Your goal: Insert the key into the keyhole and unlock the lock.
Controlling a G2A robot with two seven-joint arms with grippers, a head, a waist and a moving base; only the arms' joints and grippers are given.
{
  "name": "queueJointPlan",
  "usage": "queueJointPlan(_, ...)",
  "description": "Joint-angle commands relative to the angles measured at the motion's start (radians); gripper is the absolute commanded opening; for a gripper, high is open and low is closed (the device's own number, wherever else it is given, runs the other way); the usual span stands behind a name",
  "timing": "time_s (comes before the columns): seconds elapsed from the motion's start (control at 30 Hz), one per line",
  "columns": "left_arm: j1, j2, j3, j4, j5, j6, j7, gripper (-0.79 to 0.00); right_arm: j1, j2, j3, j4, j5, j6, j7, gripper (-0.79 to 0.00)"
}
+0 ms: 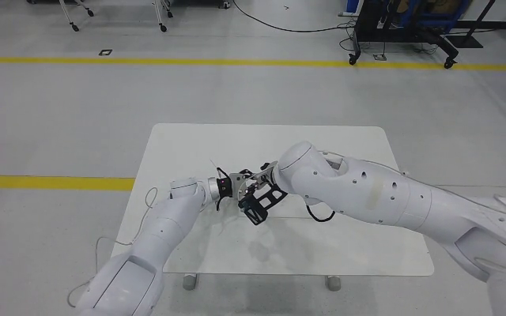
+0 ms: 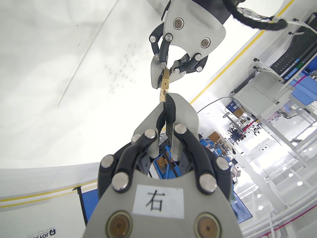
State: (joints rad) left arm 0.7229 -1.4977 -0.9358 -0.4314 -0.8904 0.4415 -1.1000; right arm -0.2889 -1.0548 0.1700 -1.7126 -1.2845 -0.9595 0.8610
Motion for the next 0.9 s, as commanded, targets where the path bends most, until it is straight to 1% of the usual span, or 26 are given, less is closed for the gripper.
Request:
queueJointPlan(0.0, 0.0, 0.0, -0.002, 0.0, 0.0, -0.002, 0.0, -0.785, 0.0, 0.001, 0.0, -0.001, 0.0, 0.002, 0.002, -0.785)
queueJointPlan(0.27, 0.002, -0.001, -0.009, -0.001, 0.003, -0.004, 0.0, -0.785, -0.003, 0.005, 0.0, -0.003, 0.002, 0.002, 0.002, -0.785)
queueJointPlan(0.6, 0.003, -0.003, -0.01, -0.004, 0.016, -0.001, -0.014, -0.785, -0.013, -0.003, 0.0, 0.015, 0.003, -0.004, -0.004, -0.785)
queueJointPlan(0.87, 0.006, -0.005, -0.016, -0.004, 0.011, 0.002, -0.019, -0.785, -0.01, -0.006, 0.0, 0.014, 0.016, 0.011, 0.011, -0.785)
